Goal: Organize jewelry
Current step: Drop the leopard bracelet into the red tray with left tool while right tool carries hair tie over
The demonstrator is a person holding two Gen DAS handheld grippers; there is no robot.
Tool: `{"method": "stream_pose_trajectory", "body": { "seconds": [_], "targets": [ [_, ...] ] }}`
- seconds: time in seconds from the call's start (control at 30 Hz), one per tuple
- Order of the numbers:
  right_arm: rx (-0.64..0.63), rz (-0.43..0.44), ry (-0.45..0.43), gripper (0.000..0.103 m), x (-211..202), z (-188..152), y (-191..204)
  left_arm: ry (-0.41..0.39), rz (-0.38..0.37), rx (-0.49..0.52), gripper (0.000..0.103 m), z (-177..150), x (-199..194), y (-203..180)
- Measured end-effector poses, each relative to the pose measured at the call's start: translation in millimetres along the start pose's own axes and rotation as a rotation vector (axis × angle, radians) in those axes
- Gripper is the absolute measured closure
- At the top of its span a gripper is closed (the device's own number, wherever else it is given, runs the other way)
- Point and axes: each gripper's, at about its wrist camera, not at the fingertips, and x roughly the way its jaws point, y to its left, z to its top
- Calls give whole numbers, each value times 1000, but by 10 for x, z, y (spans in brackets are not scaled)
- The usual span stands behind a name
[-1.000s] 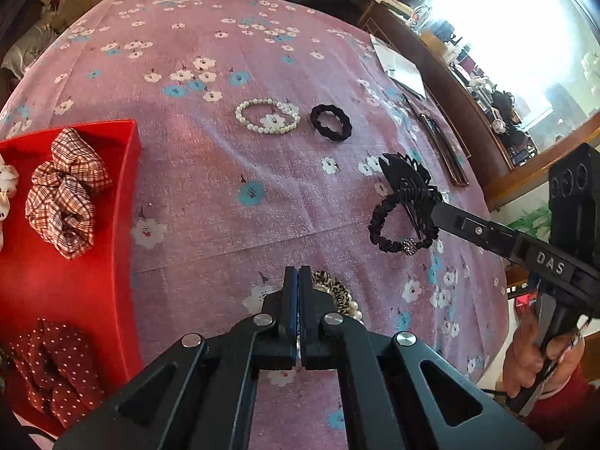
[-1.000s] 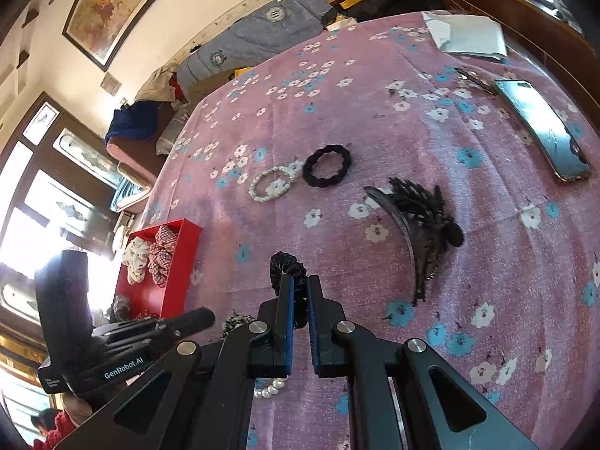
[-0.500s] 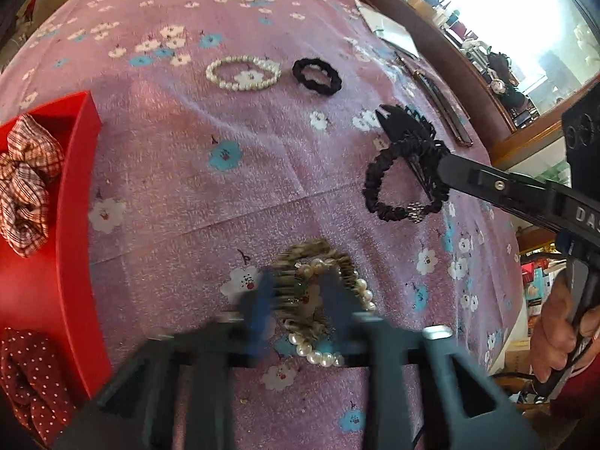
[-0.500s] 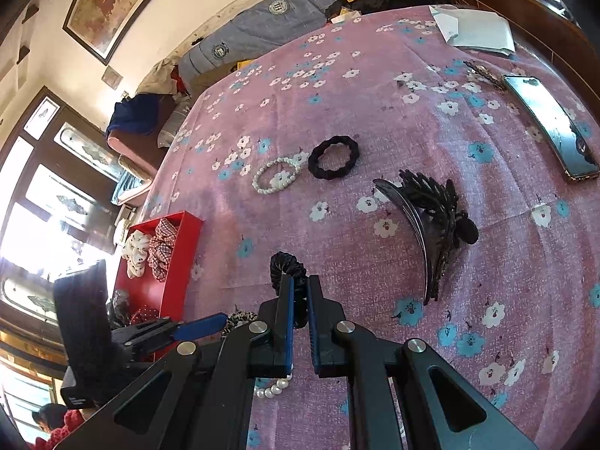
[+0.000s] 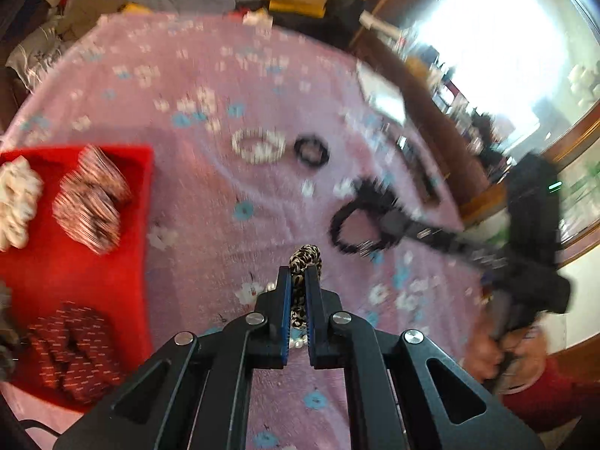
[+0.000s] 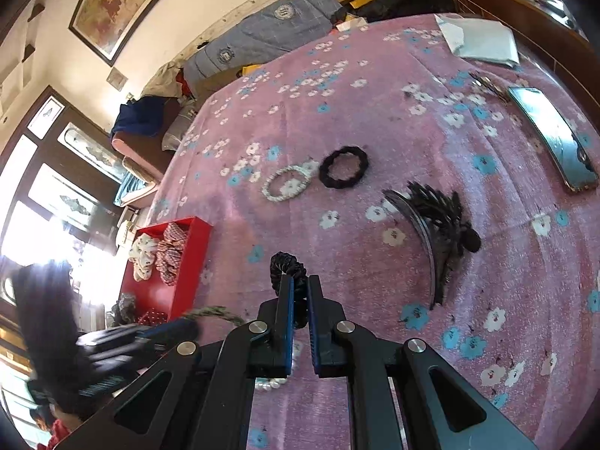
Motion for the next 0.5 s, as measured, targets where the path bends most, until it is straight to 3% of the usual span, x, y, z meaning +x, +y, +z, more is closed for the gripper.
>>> {"method": "stream_pose_trajectory", "body": {
  "seconds": [0.17, 0.5],
  "targets": [
    [-32, 29, -6, 95, 35, 40, 250, -104, 16, -14, 97, 121, -506, 82],
    [-145, 99, 10, 95, 204, 84, 928, -157, 261, -184, 97, 156, -1034, 1075]
  ]
}}
